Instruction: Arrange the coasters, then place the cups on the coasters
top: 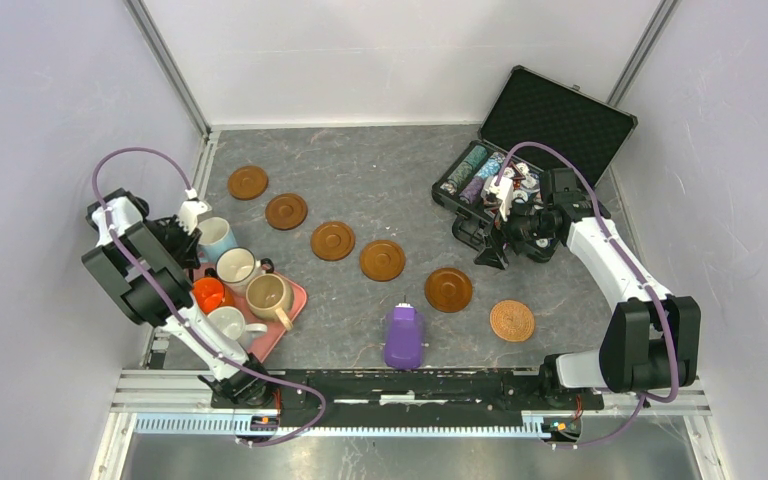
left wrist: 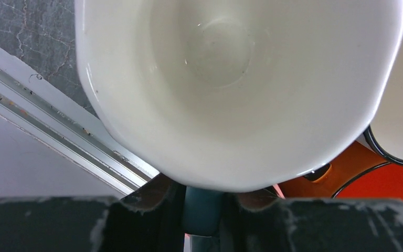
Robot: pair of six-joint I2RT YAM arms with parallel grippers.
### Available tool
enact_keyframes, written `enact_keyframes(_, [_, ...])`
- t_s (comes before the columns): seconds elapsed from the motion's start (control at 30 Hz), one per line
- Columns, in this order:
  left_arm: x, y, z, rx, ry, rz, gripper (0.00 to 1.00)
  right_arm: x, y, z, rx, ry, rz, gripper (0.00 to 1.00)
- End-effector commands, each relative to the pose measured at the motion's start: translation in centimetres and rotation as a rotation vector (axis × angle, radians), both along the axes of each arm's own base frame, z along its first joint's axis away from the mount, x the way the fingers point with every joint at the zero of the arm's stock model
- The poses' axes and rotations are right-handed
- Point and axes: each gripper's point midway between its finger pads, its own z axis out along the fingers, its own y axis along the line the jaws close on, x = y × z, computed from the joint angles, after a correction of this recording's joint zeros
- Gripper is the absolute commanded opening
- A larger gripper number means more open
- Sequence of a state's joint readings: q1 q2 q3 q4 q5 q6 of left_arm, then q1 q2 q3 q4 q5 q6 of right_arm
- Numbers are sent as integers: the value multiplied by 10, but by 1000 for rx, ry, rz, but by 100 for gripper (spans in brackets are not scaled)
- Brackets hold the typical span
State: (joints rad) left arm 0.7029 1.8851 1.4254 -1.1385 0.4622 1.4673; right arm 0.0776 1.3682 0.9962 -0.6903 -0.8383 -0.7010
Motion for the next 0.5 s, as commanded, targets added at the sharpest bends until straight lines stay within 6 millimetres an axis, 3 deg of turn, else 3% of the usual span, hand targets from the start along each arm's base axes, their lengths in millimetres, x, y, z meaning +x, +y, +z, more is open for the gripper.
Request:
enact_keyframes(0.0, [1,-4,20,-39,-82,19,3,-3,3,2,26,-8,25,98])
enact_keyframes(0.47, [11,-5,49,-93,-204,54,2,-4,3,2,27,-11,30,98])
